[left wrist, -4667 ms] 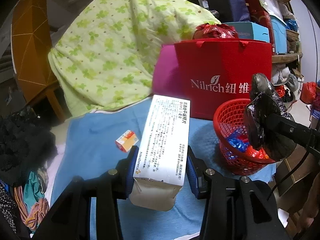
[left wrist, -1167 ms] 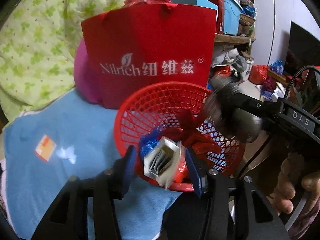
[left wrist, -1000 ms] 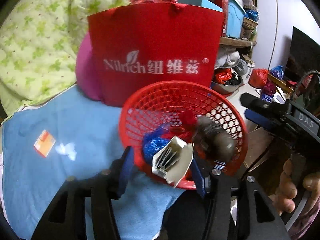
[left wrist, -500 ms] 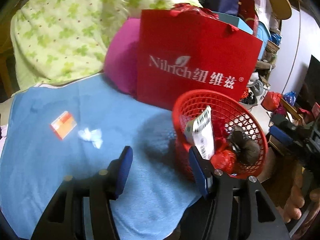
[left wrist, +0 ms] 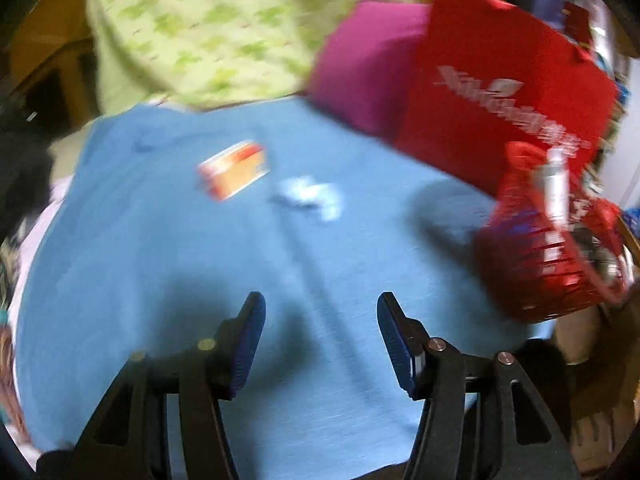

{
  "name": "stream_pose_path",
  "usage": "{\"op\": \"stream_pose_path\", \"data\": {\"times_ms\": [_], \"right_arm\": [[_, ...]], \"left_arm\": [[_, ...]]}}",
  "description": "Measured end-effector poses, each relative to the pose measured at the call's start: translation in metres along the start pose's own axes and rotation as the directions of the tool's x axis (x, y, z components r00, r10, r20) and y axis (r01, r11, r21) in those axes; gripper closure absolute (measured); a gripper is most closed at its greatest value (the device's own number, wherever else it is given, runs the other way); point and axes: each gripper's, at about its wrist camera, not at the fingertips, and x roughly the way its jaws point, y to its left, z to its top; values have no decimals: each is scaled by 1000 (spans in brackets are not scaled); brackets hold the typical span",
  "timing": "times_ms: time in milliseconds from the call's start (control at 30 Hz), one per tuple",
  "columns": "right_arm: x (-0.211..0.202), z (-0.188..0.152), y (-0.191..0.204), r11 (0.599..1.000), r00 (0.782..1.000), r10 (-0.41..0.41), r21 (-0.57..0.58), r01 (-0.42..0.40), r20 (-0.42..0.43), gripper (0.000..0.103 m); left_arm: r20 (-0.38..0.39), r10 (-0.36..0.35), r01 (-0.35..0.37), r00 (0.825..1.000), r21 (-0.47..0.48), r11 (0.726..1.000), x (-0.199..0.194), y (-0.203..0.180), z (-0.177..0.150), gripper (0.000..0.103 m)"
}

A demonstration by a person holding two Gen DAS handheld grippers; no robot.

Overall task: Collect trash
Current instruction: 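Move both grippers back toward the small orange box and blue tissue, then lower the right gripper onto the blue tissue while the left approaches the orange box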

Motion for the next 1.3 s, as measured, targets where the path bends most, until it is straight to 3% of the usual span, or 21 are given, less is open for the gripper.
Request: {"op": "stream_pose_path", "data": {"times_ms": [133, 300, 500, 700, 1033, 1300], "right_arm": [[12, -9, 39, 991, 995, 89, -92, -92, -40, 44], [44, -34, 80, 974, 980, 136, -163, -159, -142, 44], [89, -69, 104, 962, 951, 128, -198, -188, -280, 44], [128, -91, 104, 966, 923, 88, -193, -170, -374, 44], [209, -104, 89, 978, 883, -7, -189, -92, -468, 44], [277, -92, 87, 966, 882, -59, -251, -69, -468, 44]], "left_arm": [[-12, 106, -107, 994, -62, 992, 3, 46, -17, 44], [-8, 167, -167, 986, -95, 981, 3, 79, -29, 44], [-23, 177, -179, 984, -104, 978, 16, 97, -39, 44], [-50, 180, -184, 982, -114, 976, 31, 112, -44, 44], [15, 194, -193, 981, -44, 980, 50, 122, -5, 44], [52, 159, -157, 986, -44, 987, 87, 125, 40, 44]]}}
